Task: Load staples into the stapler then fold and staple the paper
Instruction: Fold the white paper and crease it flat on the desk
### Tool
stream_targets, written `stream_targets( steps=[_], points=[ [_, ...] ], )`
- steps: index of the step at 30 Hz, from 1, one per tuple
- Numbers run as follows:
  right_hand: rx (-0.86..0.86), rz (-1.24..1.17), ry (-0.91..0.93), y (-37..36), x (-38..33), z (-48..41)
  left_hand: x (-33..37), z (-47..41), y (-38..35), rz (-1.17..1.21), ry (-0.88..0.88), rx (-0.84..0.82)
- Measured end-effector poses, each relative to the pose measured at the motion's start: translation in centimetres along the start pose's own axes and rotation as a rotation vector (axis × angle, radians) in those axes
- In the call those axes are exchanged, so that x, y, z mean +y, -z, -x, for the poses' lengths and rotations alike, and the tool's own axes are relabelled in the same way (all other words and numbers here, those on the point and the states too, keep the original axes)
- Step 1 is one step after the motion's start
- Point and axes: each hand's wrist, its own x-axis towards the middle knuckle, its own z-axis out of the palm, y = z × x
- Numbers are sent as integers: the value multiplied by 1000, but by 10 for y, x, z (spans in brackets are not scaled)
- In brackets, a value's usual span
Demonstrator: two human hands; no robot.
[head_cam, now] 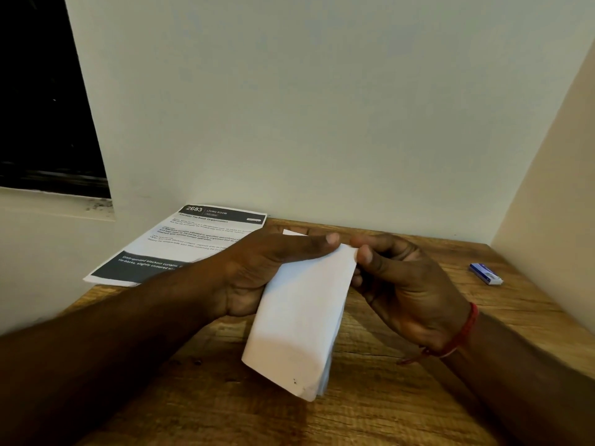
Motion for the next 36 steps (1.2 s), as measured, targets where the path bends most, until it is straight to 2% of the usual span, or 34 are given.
stream_targets(
  steps=[6,10,12,15,18,21,27,31,36],
  points=[
    [36,21,23,1,1,0,-2,-3,5,-22,-34,22],
    [179,65,55,1,4,-2,1,-3,4,-112,-67,25],
    [285,214,146,0,3,-2,3,-3,2,-119,-191,100],
    [381,445,304,-3,1,0,6,2,0,-505,-530,299],
    [334,570,357,-8,1,3,2,6,-6,-612,-736,261],
    [342,665,388,-10,3,4,-4,7,-10,-627,-791,214],
    [438,708,474,-15,-1,6,-6,3,-3,-653,-849,292],
    [530,713,586,-18,-2,7,-9,4,-8,-553,-828,303],
    [541,730,632,-21,-3,10,-8,6,-15,-456,-775,293]
  ],
)
